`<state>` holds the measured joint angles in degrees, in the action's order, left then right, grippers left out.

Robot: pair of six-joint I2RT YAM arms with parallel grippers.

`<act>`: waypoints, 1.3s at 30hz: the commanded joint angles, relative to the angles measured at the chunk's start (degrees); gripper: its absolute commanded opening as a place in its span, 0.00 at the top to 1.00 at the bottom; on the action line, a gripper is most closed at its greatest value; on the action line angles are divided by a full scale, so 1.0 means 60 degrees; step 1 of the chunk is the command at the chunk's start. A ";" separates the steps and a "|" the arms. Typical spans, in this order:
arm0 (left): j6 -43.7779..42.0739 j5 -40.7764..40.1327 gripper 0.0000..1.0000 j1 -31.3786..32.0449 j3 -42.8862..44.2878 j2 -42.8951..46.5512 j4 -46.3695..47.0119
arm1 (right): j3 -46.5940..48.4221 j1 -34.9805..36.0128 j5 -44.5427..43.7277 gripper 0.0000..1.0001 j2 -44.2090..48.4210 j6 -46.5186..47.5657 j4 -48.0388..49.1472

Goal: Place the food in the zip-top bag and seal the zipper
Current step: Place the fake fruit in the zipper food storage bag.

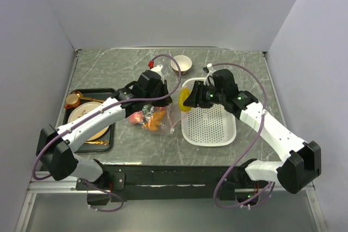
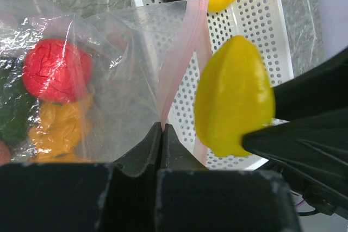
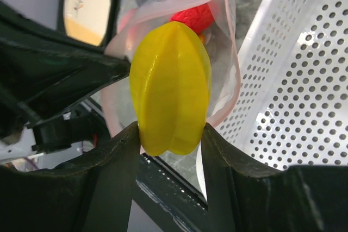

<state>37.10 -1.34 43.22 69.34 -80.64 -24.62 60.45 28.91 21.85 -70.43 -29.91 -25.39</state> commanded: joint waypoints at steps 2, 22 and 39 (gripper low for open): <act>0.0027 0.0004 0.99 0.0033 0.0279 0.0037 0.0236 | 0.0692 0.0455 -0.0799 0.72 -0.0550 0.0239 -0.0178; 0.0012 -0.0171 0.99 0.0033 0.0264 0.0257 0.0222 | 0.1513 0.0617 -0.1121 0.26 -0.1767 -0.0142 -0.0061; -0.0060 -0.0172 0.99 0.0033 0.0133 0.0418 0.0383 | 0.0798 0.0192 -0.4503 0.20 -0.0054 -0.0685 -0.0165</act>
<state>37.10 -2.87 43.22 69.34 -80.40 -24.62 66.74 31.20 1.45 -75.99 -35.09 -28.91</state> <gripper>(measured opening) 0.023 0.839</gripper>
